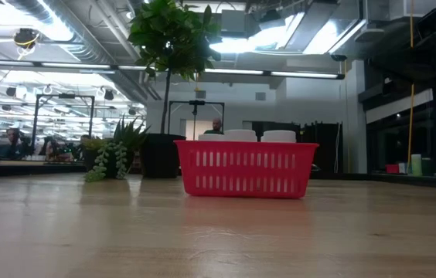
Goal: Pick and place pill bottles into a basket
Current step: Put the white medicine bottle into the red basket
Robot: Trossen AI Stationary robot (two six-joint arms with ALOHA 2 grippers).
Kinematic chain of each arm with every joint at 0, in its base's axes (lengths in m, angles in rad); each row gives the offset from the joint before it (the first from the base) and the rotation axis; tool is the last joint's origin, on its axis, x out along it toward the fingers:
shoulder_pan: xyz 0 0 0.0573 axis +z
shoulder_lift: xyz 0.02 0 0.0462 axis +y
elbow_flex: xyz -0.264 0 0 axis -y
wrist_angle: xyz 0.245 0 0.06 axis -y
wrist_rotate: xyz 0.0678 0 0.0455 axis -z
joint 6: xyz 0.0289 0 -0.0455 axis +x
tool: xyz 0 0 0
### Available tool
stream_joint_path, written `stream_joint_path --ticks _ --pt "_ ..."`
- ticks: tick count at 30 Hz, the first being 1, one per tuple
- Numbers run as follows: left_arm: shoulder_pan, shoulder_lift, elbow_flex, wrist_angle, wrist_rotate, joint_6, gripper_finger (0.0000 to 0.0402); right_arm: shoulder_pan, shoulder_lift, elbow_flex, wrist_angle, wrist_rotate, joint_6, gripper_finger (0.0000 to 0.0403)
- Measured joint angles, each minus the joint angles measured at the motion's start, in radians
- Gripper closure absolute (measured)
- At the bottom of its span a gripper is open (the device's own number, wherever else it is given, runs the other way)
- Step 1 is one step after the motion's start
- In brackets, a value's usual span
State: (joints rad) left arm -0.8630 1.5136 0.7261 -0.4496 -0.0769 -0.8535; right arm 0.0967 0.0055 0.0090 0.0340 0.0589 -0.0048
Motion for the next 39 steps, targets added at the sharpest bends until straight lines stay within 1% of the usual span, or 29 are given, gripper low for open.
stream_joint_path --ticks 5,10,18,23,32,39 --pt "0.001 -0.017 0.000 -0.002 0.002 -0.036 0.0091 0.000 0.000 0.000 0.000 0.000 0.000 0.0370" --pt "0.001 -0.018 0.000 -0.002 0.051 -0.046 0.0112 0.000 0.000 0.000 0.000 0.000 0.000 0.0370" --pt "0.001 -0.018 0.000 -0.002 0.050 -0.050 0.0139 0.000 0.000 0.000 0.000 0.000 0.000 0.0370" --pt "0.001 -0.025 0.000 -0.003 0.051 -0.053 0.0142 0.000 0.000 0.000 0.000 0.000 0.000 0.0370" --pt "0.032 -0.091 0.000 -0.011 0.031 -0.055 0.0142 0.000 0.000 0.000 0.000 0.000 0.000 0.0370" --pt "0.031 -0.095 0.000 -0.041 0.043 -0.069 0.0150 0.000 0.000 0.000 0.000 0.000 0.000 0.0370"
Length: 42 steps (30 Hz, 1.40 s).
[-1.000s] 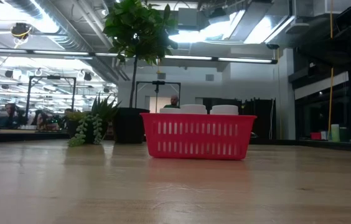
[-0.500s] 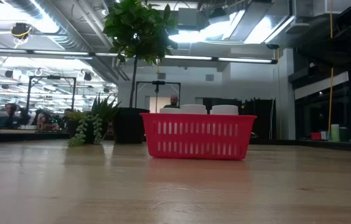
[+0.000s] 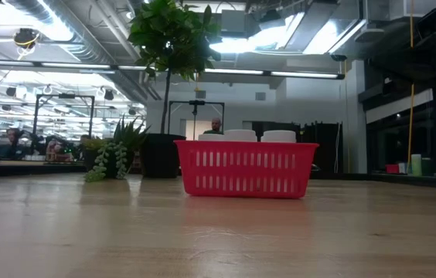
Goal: Pick and place pill bottles into a basket
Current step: Put the white medicine bottle into the red basket
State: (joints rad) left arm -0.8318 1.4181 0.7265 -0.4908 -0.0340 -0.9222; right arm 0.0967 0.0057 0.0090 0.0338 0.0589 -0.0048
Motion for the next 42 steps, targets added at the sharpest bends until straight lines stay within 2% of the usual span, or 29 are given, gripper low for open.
stream_joint_path --ticks 8,18,25,31,35,42 --pt "0.000 0.000 0.000 0.000 0.000 -0.011 0.0160 0.000 0.000 0.000 0.000 0.000 0.000 0.0370" --pt "0.000 0.000 0.002 -0.002 0.001 -0.037 0.0223 0.000 0.000 0.000 0.000 0.000 0.000 0.0370" --pt "0.000 0.000 0.010 -0.023 0.010 -0.017 0.0224 0.000 0.000 0.000 0.000 0.000 0.000 0.0370" --pt "0.047 0.000 0.103 -0.216 -0.008 0.133 0.0225 0.000 0.000 0.000 0.000 0.000 0.000 0.0370" --pt "0.116 -0.001 0.170 -0.308 -0.056 0.258 0.0225 0.000 0.000 0.000 0.000 0.000 0.000 0.0370" --pt "0.288 -0.033 0.261 -0.331 -0.116 0.478 0.0226 0.000 0.000 0.000 0.000 0.000 0.000 0.0370"
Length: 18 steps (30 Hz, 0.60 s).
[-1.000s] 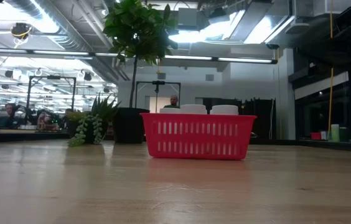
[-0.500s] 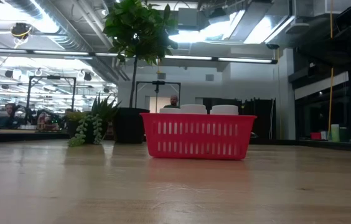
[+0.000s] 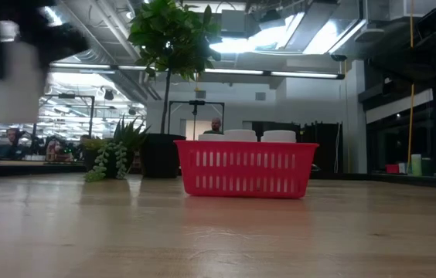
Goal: Pick and place pill bottles into a basket
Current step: Put the white medicine bottle into the red basket
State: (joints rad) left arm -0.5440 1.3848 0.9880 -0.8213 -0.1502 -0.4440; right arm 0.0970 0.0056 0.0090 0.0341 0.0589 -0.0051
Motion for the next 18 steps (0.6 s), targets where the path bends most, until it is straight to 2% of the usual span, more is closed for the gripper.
stream_joint_path --ticks 4,9,13,18 --pt "0.110 -0.012 0.045 0.007 0.007 0.123 0.0226 0.000 0.000 0.000 0.000 0.000 0.000 0.0370" --pt "0.233 -0.012 0.094 0.095 0.068 0.241 0.0226 0.000 0.000 0.000 0.000 0.000 0.000 0.0370" --pt "0.304 -0.012 0.115 0.174 0.123 0.300 0.0226 0.000 0.000 0.000 0.000 0.000 0.000 0.0370" --pt "0.371 0.029 0.160 0.152 0.163 0.363 0.0226 0.000 0.000 0.000 0.000 0.000 0.000 0.0370"
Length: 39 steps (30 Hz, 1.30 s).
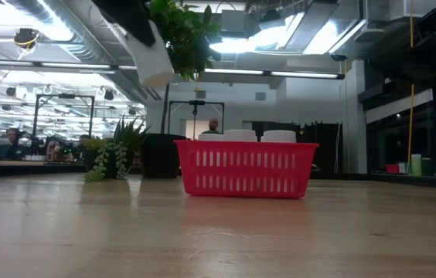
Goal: Pick and place pill bottles into a basket
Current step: Put the white medicine bottle into the red basket
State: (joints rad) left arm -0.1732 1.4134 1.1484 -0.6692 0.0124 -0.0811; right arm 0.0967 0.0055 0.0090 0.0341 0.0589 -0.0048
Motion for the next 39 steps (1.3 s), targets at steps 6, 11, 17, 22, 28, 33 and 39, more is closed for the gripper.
stream_joint_path --ticks 6,11,17,22,28,33,39 --pt "0.037 0.110 0.085 0.002 0.075 0.097 0.0226 0.000 0.000 0.000 0.000 0.000 0.000 0.0370" --pt "0.065 0.207 0.161 0.001 0.123 0.174 0.0226 0.000 0.000 0.000 0.000 0.000 0.000 0.0370" --pt "0.102 0.272 0.211 -0.010 0.192 0.233 0.0226 0.000 0.000 0.000 0.000 0.000 0.000 0.0370" --pt "0.118 0.309 0.220 -0.011 0.193 0.253 0.0226 0.000 0.000 0.000 0.000 0.000 0.000 0.0370" --pt "0.117 0.356 0.221 -0.013 0.210 0.255 0.0226 0.000 0.000 0.000 0.000 0.000 0.000 0.0370" --pt "0.117 0.375 0.220 -0.012 0.216 0.253 0.0226 0.000 0.000 0.000 0.000 0.000 0.000 0.0370" --pt "0.121 0.374 0.220 -0.007 0.223 0.253 0.0226 0.000 0.000 0.000 0.000 0.000 0.000 0.0370"
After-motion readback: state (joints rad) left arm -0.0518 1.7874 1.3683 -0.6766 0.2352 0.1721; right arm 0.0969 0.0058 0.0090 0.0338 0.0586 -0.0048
